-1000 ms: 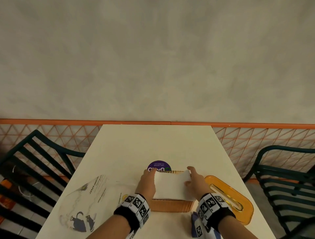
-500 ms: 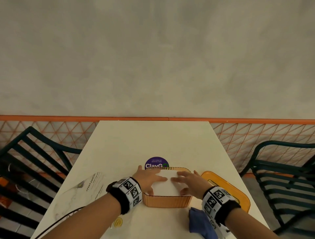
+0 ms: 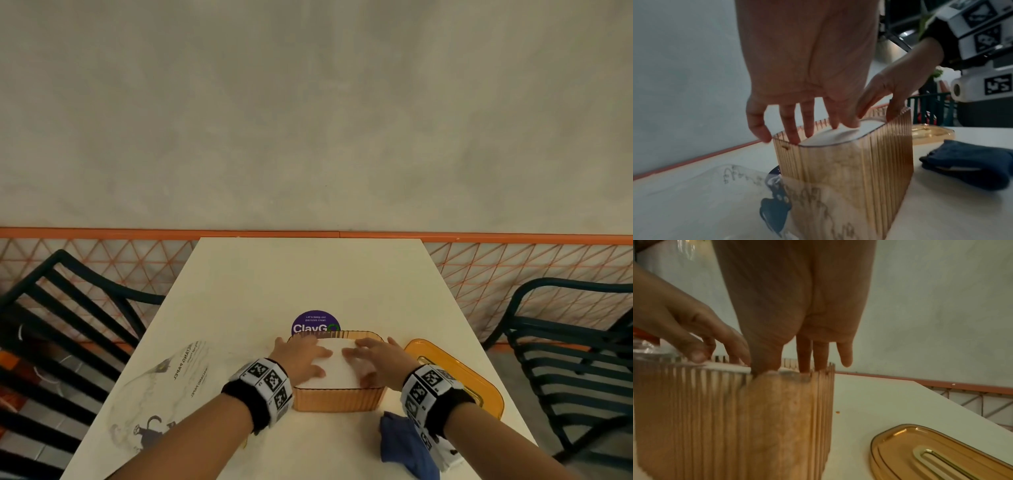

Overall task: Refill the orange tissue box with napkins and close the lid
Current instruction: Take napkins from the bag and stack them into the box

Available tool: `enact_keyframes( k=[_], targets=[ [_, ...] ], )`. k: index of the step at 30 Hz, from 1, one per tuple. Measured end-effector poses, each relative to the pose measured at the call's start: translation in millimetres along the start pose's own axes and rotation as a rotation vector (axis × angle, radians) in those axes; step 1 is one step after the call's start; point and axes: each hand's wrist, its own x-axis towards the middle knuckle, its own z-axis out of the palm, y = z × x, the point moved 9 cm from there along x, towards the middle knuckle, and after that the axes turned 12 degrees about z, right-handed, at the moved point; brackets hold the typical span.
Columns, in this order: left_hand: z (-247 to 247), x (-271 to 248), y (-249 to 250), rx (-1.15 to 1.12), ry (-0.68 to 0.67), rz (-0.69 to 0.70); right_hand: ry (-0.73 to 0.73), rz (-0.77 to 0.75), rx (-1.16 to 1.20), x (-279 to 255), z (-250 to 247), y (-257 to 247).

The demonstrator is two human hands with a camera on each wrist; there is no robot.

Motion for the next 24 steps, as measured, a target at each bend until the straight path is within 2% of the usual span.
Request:
enact_keyframes(
  k=[4, 9, 14, 24],
  targets=[
    [-17, 4, 1, 0.081, 0.15, -0.011, 0.06, 0.069, 0.029, 1, -19, 4],
    [-15, 12, 9, 0.163, 0.128, 0.05, 0.069, 0.124, -0.084, 5, -15, 0],
    [-17, 14, 2, 0.147, 0.173, -0.013, 0.133, 0.143, -0.065, 1, -18, 2],
    [-17, 3, -7, 0.125, 0.306, -0.06, 0.127, 0.121, -0.055, 5, -16, 0]
  ],
)
